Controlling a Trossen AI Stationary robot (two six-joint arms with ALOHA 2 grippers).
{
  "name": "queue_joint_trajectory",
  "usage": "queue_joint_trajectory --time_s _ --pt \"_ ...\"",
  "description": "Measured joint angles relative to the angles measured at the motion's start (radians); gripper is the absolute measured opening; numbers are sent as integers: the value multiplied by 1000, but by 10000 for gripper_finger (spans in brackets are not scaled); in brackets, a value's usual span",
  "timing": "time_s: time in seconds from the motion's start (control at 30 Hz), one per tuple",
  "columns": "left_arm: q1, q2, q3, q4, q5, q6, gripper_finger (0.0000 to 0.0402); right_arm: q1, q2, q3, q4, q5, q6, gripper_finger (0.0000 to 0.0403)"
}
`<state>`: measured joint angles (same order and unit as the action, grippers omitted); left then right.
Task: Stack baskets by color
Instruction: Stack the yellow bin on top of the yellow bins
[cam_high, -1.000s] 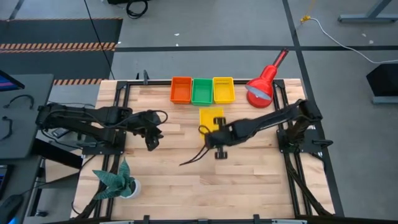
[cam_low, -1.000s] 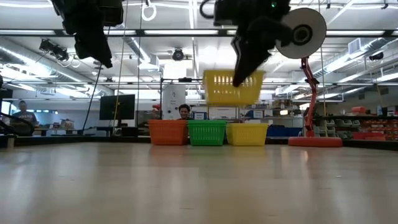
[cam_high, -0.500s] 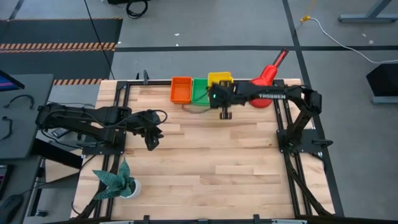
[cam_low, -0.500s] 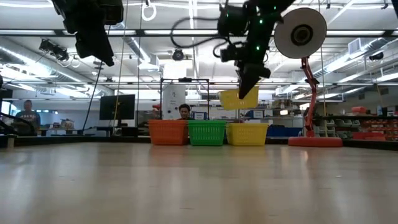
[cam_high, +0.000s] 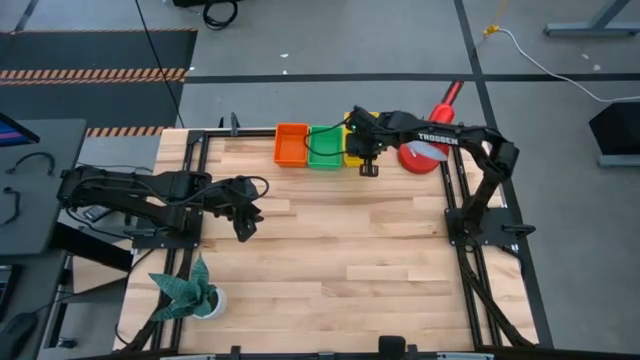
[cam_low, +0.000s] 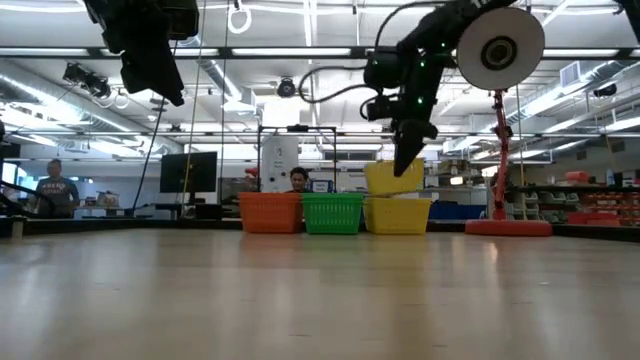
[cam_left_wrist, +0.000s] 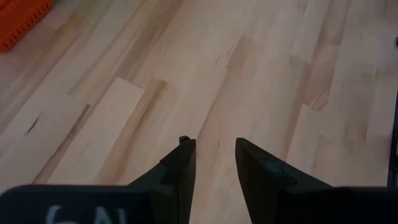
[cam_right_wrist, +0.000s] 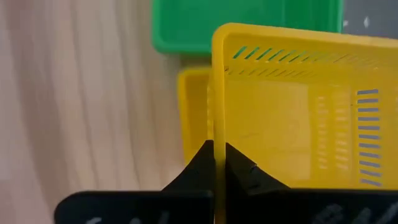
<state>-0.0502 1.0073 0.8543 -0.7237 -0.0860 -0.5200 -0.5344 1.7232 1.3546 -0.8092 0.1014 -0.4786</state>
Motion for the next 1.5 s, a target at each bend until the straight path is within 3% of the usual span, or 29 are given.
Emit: queue_joint_trajectory --time_s 0.2,0.7,1.17,1.5 --pt "0 0 0 6 0 -26 119 -26 9 -39 6 -66 -4 8" --pt "0 0 0 8 0 -53 119 -34 12 -101 88 -66 -4 29" --pt "0 0 0 8 0 -71 119 -53 12 -96 116 -28 6 124" --pt "0 0 0 9 0 -72 119 -13 9 -28 49 -16 11 120"
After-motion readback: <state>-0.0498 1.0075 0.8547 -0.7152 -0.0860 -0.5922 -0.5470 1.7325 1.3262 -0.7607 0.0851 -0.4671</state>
